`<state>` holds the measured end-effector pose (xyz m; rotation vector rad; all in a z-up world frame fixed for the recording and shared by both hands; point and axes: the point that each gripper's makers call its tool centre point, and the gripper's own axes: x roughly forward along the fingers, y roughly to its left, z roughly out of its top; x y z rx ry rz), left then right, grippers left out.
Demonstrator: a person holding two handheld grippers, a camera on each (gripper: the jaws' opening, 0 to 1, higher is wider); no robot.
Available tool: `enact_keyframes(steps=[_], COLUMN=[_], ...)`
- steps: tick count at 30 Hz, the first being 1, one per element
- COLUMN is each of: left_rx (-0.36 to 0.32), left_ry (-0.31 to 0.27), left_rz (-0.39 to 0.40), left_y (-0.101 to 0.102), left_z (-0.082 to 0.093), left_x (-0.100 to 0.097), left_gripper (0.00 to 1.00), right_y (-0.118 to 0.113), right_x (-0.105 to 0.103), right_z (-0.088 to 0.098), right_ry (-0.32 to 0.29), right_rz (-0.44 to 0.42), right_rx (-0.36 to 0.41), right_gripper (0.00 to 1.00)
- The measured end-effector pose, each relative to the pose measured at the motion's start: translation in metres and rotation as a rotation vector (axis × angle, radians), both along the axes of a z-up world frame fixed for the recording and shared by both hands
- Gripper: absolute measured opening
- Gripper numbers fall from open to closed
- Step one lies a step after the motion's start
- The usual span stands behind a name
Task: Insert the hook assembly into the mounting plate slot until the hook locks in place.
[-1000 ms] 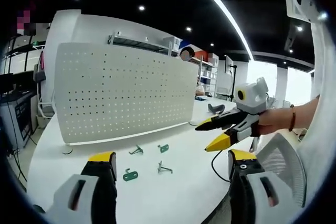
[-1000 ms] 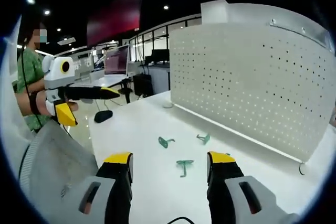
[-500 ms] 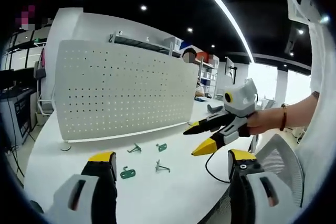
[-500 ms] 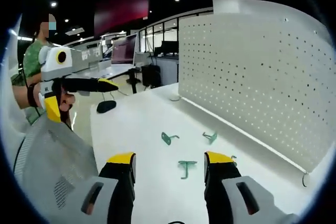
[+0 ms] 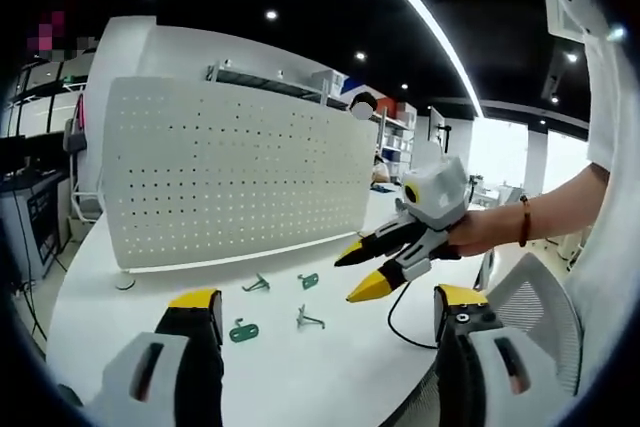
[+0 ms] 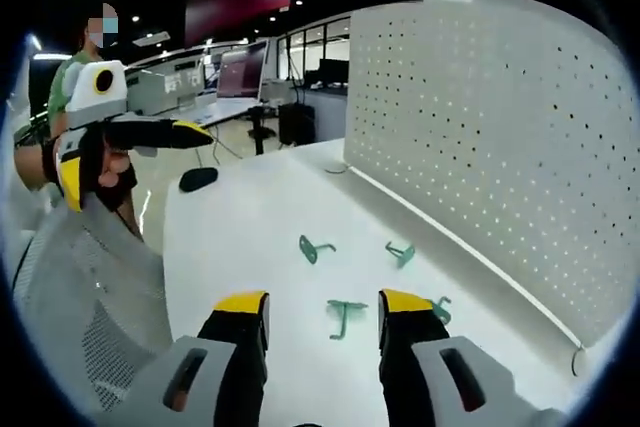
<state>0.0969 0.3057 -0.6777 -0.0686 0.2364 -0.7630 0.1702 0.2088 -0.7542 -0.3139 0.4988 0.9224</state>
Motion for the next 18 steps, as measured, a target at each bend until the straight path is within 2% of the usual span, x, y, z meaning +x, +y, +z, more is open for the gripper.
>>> enact_keyframes(steps=[5,13,18], left_rx=[0.005,0.007,0.026], left_ry=[0.008,0.022,0.028], left_rz=[0.006,0.005,-0.016], left_y=[0.001,0.002,-0.002], left_z=[-0.001,-0.005,-0.009], left_x=[-0.002,-0.004,-0.006], left_gripper=[0.89,0.89,0.89], right_y=[-0.002,0.002,0.004], right_x=[0.003,0.011,0.014], right_z=[-0.014,-0.023,-0.036], right_ry=[0.035,0.046,0.069], right_rz=[0.006,0.053,0.076], right_rx=[-0.032,-0.087,-0.117], right_gripper=[0.43,0.41,0.40])
